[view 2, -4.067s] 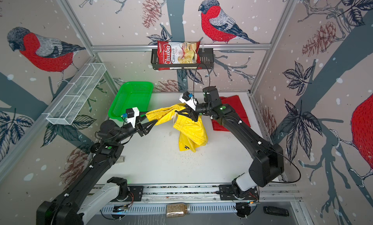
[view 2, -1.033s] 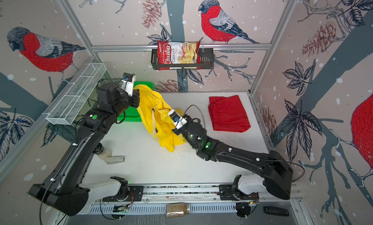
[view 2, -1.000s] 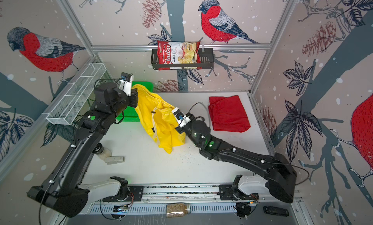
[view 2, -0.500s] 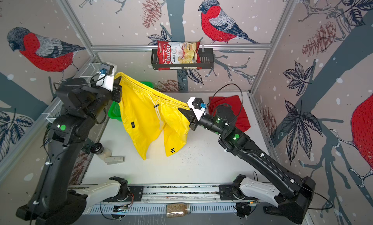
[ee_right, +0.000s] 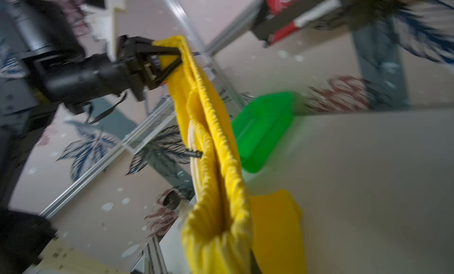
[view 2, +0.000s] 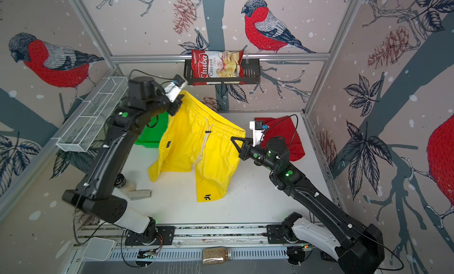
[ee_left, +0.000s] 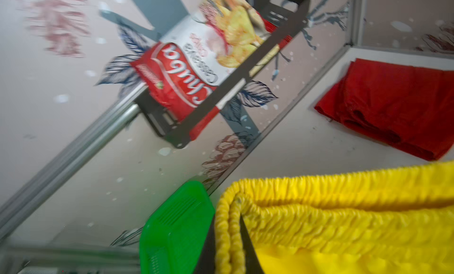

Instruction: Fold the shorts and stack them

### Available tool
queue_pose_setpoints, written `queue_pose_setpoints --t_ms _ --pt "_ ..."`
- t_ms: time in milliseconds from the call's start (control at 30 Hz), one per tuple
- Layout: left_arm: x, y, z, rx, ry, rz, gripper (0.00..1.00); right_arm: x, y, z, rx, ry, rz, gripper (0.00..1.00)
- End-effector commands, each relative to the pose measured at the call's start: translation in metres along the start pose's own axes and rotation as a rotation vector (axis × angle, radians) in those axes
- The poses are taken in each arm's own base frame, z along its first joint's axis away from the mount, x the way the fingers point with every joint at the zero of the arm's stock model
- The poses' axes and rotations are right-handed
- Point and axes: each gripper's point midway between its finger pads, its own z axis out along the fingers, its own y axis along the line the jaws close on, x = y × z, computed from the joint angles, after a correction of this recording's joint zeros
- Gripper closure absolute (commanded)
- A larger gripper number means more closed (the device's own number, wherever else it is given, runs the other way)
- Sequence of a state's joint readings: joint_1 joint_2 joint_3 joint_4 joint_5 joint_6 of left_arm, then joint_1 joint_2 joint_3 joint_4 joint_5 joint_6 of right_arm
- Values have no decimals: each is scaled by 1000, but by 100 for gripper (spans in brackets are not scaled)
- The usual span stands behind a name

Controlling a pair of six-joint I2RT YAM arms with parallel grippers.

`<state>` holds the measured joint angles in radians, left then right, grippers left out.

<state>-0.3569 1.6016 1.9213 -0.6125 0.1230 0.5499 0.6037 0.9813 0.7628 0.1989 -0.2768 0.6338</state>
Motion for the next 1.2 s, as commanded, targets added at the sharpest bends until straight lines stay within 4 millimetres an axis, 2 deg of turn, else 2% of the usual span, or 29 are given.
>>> queue_pose_setpoints --t_ms 0,67,133,200,300,400,467,533,633,767,833,967,1067,1167 --pt "-13 -29 46 60 -75 17 100 27 -84 -10 284 21 237 98" --pt "-1 -60 83 131 -54 16 100 42 -118 -20 382 32 308 99" --pt "11 -91 118 178 -28 27 100 55 -142 -30 462 35 345 99" --pt "24 -120 154 200 3 44 100 69 -158 -38 523 44 356 99" --pt "39 -153 201 235 41 39 100 87 -174 -45 586 68 367 99" --pt "40 -171 230 278 65 -15 100 98 -177 -47 583 88 373 99" --pt "35 -173 236 295 69 -51 100 100 -175 -48 568 102 350 99" --pt "28 -165 233 276 70 -72 100 93 -169 -49 555 99 301 99" --pt "16 -141 213 191 64 -51 100 64 -147 -50 482 53 157 99" --pt "-15 -83 159 48 21 -60 100 11 -96 -54 335 -35 -108 99" --pt "-32 -52 122 -38 -14 -65 100 -16 -68 -58 277 -71 -243 99" --pt "-66 6 33 -201 -157 -79 100 -66 -16 -66 201 -100 -497 99" --pt "-84 34 -37 -305 -282 -76 100 -97 16 -69 165 -82 -653 99" --pt "-91 52 -100 -416 -346 -51 100 -130 47 -72 119 -99 -762 99"
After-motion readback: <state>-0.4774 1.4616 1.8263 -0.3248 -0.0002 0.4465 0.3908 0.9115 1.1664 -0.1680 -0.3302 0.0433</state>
